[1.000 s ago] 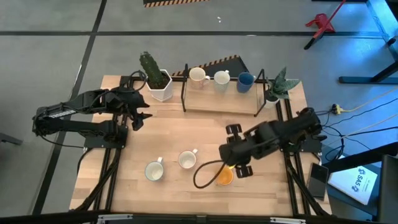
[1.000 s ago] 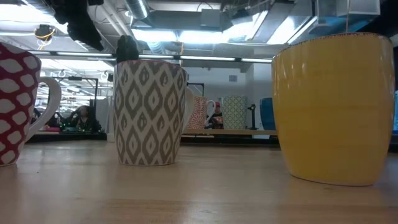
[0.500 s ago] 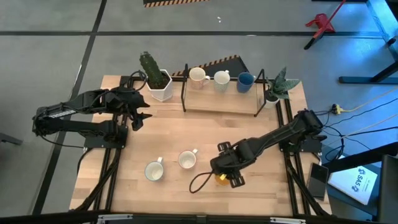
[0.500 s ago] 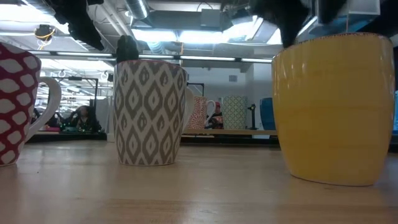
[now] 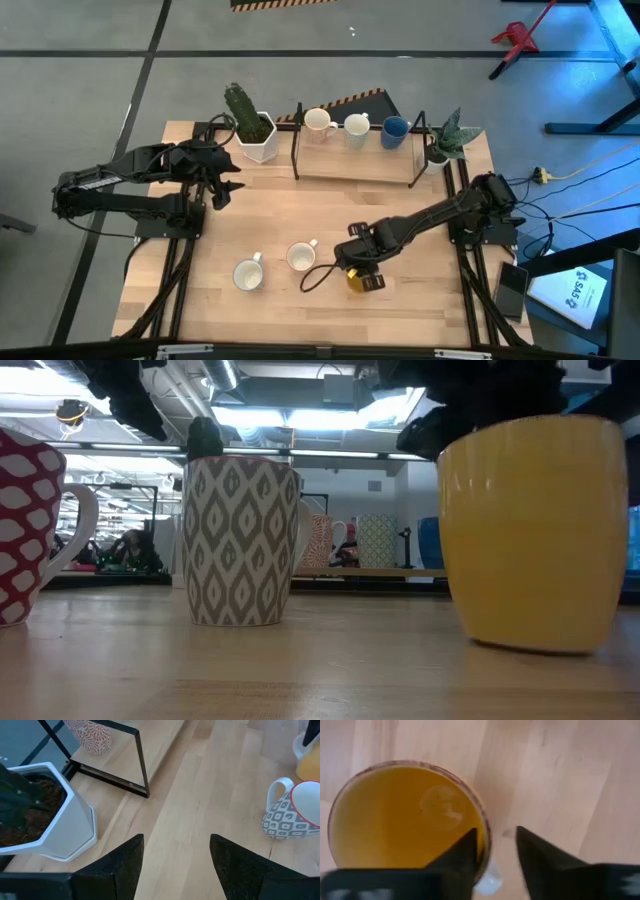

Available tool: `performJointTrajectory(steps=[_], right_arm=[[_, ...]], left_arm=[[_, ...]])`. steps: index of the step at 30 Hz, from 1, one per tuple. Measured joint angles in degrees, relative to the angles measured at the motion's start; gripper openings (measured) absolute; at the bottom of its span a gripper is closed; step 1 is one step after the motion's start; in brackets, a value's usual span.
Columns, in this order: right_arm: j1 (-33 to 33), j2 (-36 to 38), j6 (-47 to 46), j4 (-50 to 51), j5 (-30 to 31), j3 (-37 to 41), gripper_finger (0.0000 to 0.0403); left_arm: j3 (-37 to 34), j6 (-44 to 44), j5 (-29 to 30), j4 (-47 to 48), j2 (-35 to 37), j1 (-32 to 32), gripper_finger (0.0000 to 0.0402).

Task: Place coffee mugs
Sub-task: Put the yellow mug on the shelf

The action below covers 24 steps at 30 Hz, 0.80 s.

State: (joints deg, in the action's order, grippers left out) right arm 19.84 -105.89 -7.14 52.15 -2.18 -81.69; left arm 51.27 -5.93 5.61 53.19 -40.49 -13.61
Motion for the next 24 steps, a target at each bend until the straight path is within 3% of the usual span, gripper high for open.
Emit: performJointTrajectory(steps=[3,4,14,21,24], right_arm=[[-0.39,-0.02,0.89,0.36,0.03,0.00,0.0026],[-0.51,-0.02,1.57,0.33,-0.24,0.00,0.0015],[-6.56,3.06,7.42,3.04,-1.56,-0.28,0.0004],[-19.27,4.53,20.53,14.74,1.77,-7.95,0.0002],[-25.90,3.98,25.75,13.97,2.06,-11.78,0.0001]], left_arm=[[0.00,0.05,1.21,0.02,0.00,0.00,0.0222],[0.00,0.06,1.48,0.03,0.00,0.00,0.0222],[0.00,0.37,2.42,0.15,0.00,0.00,0.0222],[0.01,0.35,2.44,0.11,0.00,0.01,0.0222],[0.00,0.31,2.44,0.11,0.00,0.01,0.0222]])
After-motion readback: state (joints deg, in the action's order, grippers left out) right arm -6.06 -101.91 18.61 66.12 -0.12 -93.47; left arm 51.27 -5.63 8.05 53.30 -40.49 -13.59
